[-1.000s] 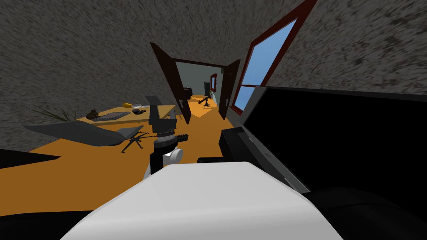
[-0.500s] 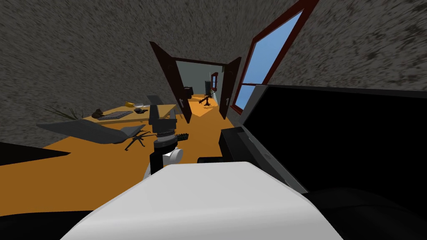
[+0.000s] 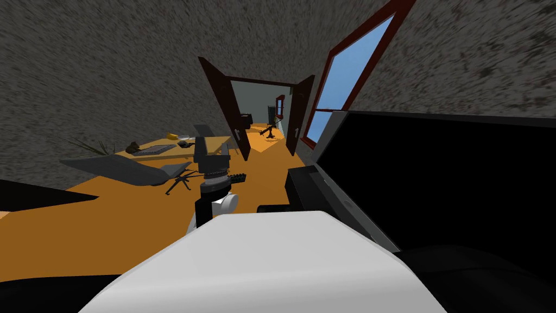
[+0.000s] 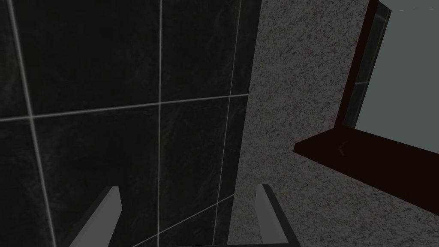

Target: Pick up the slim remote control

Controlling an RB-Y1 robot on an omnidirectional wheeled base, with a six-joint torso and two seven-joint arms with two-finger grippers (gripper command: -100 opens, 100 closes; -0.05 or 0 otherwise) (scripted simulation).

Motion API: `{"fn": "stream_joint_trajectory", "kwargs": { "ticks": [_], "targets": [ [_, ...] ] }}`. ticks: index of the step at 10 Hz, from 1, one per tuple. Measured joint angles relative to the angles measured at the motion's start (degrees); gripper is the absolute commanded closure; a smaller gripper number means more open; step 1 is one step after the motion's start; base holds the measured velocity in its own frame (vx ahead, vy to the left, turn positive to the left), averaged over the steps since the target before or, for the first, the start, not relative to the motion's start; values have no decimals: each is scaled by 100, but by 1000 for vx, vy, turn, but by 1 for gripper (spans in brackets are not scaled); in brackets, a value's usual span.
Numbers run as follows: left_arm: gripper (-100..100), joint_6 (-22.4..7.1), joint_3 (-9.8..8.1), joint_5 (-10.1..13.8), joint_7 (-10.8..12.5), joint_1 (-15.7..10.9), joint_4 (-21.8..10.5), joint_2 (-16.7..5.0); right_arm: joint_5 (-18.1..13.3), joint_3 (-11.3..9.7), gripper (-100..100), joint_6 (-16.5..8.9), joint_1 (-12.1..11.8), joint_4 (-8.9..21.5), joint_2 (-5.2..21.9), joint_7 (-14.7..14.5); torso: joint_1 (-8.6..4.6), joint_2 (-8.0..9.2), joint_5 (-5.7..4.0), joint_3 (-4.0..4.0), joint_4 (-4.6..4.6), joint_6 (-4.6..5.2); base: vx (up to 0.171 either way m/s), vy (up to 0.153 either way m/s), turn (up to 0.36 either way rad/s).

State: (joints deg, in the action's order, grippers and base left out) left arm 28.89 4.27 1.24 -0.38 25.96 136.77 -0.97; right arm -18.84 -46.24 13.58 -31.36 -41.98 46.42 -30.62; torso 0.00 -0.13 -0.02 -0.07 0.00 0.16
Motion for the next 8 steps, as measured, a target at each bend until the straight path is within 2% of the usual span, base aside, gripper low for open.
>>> {"fn": "stream_joint_trajectory", "kwargs": {
  "ticks": [1, 2, 3, 7, 8],
  "targets": [
    [0, 0, 0, 0, 0, 0, 0, 0, 0, 0, 100, 0, 0, 0, 0, 0, 0, 0, 0, 0, 0, 0, 0, 0, 0],
    [0, 0, 0, 0, 0, 0, 0, 0, 0, 0, 0, 0, 0, 0, 0, 0, 0, 0, 0, 0, 0, 0, 0, 0, 0],
    [0, 0, 0, 0, 0, 0, 0, 0, 0, 0, 100, 0, 0, 0, 0, 0, 0, 0, 0, 0, 0, 0, 19, 19, -68],
    [0, 0, 0, 0, 0, 0, 0, 0, 87, -3, 100, 118, -206, -298, 412, 11, 21, -15, 6, -9, -5, 1, 32, 36, -52],
    [0, 0, 0, 0, 0, 0, 0, 0, 90, -4, 0, 123, -214, -311, 424, 12, 14, -10, 4, -6, -3, 0, 0, 0, 0]
  ]
}}
